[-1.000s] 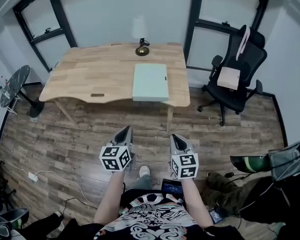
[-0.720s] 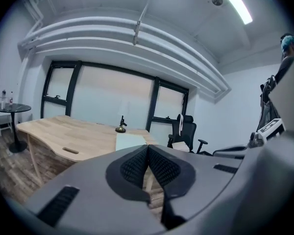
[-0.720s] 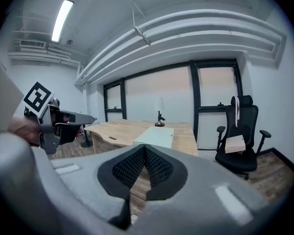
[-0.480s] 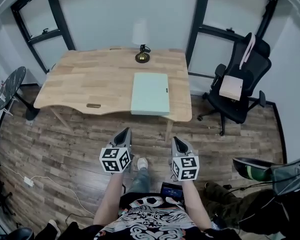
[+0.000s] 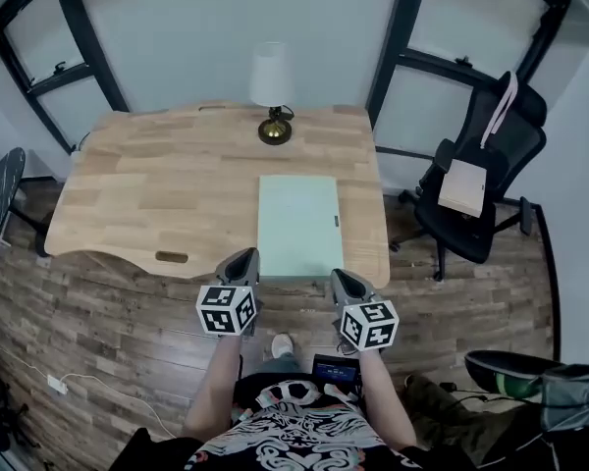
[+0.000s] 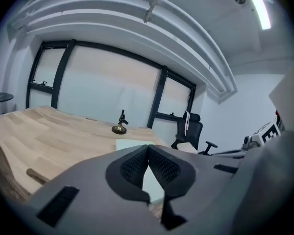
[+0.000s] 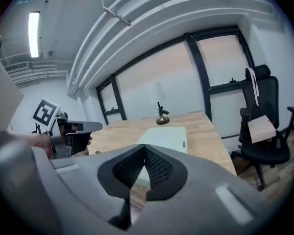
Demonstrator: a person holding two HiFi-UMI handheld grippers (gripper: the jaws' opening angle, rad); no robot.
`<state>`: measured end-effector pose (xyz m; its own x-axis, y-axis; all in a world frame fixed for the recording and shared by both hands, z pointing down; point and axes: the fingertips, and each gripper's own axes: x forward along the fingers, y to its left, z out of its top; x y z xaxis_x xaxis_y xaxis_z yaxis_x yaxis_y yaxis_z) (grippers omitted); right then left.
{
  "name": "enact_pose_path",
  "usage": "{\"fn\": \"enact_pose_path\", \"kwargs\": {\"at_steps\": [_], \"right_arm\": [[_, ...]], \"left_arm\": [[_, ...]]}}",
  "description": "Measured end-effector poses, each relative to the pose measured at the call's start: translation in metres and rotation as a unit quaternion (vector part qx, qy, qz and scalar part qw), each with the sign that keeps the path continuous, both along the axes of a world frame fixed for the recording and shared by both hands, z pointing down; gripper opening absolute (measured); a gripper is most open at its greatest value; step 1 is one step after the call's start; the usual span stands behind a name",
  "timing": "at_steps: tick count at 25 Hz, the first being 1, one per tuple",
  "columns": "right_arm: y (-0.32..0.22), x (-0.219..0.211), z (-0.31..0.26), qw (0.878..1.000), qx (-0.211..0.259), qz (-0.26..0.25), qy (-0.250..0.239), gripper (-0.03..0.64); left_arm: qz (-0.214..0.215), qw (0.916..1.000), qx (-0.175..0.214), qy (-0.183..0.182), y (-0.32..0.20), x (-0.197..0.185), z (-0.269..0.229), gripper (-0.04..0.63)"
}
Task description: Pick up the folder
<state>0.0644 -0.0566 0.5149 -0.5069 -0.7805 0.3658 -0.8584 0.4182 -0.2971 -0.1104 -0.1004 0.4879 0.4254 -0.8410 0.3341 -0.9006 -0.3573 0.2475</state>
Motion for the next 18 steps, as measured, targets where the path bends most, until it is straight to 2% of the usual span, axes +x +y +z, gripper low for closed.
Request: {"fn": "enact_pose_path", "kwargs": {"at_steps": [3,4,5,8,12,15,18], "right_arm": [[-0.035,0.001,-0.007,0.998,0.003,0.025,-0.063,0.005],[-0.044,0.002,-0.009,0.997,0.006,0.030,-0.070,0.005],[-0.052,0.003,-0.009,0.998,0.009,0.031,-0.060,0.005],[-0.062,0.007,-0.002,1.000,0.014,0.020,0.009,0.005],[-0.080,0.015,0.008,0.998,0.005,0.052,0.029,0.005],[-0.092,0.026,0.007,0.996,0.009,0.092,-0.008,0.005],[-0.104,0.028,-0.005,0.990,0.034,0.102,-0.094,0.005]], "left_arm": [[0.009,0.9997,-0.011,-0.020,-0.041,-0.007,0.009,0.008],[0.013,0.9997,-0.013,-0.018,-0.052,-0.008,0.010,0.008],[0.015,0.9997,-0.014,-0.010,-0.061,-0.007,0.010,0.008],[0.018,0.9996,-0.021,0.001,-0.077,-0.003,0.018,0.008],[0.020,0.9993,-0.031,-0.004,-0.091,-0.002,0.029,0.008],[0.021,0.9991,-0.034,0.011,-0.097,-0.002,0.032,0.008],[0.022,0.9987,-0.036,0.029,-0.107,-0.006,0.035,0.008]]}}
